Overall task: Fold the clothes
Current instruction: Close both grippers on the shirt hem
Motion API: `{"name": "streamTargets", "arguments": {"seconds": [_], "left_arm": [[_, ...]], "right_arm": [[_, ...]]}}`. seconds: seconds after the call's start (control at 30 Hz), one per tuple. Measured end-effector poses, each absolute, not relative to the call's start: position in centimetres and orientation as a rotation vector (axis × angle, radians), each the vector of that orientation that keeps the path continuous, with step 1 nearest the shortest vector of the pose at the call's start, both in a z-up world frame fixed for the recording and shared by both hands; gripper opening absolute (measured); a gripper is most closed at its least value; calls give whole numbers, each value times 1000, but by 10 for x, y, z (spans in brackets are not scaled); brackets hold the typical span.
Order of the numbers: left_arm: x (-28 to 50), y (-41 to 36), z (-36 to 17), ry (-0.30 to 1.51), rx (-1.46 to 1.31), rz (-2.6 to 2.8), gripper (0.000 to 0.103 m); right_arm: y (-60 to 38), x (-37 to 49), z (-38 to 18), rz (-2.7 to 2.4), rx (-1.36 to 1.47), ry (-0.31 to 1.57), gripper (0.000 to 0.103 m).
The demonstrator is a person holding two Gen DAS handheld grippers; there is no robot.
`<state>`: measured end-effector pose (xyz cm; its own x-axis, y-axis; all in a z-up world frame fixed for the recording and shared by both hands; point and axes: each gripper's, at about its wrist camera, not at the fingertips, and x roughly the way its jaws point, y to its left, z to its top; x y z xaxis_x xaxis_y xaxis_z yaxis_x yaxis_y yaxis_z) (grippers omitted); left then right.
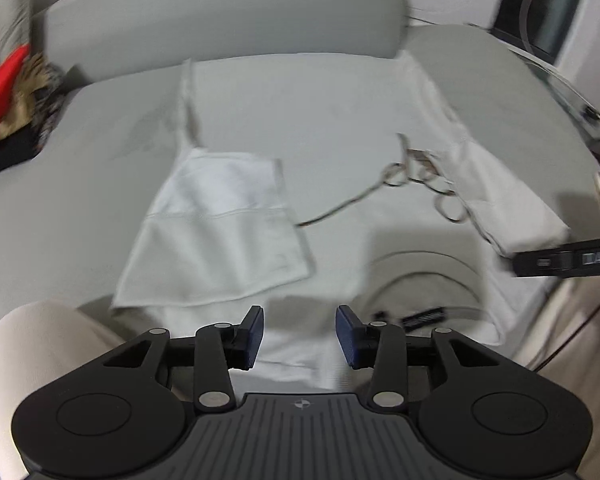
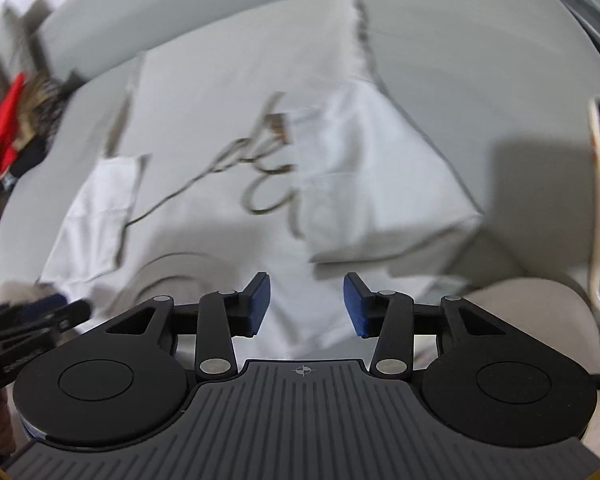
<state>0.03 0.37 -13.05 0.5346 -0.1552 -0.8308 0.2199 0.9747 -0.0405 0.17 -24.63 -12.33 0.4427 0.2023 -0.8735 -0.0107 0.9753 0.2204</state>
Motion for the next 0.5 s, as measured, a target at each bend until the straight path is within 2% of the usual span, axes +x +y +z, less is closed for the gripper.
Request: {"name": "streamTargets", "arguments": {"seconds": [0.17,0.23,0.33,0.4,0.5], "left_arm": [[-7,-17,-154,997,180,-282,37],[-10,-19,-157,998,195,-300,37],[-11,-17,-159,1039,176,-320,37],[-12,-16,-156,1065,173,-326,38],[-16,-14,-150,1101,176,-334,37]], "right_arm": [[-224,-2,-140,171,156,1123,47],[-221,-8,-149,176,122,1114,51],[-216,-17,-154,187,67,1111,52],[-215,-19,-154,199,54,1171,55],[-214,-26,-155,193,64,1262,54]]}}
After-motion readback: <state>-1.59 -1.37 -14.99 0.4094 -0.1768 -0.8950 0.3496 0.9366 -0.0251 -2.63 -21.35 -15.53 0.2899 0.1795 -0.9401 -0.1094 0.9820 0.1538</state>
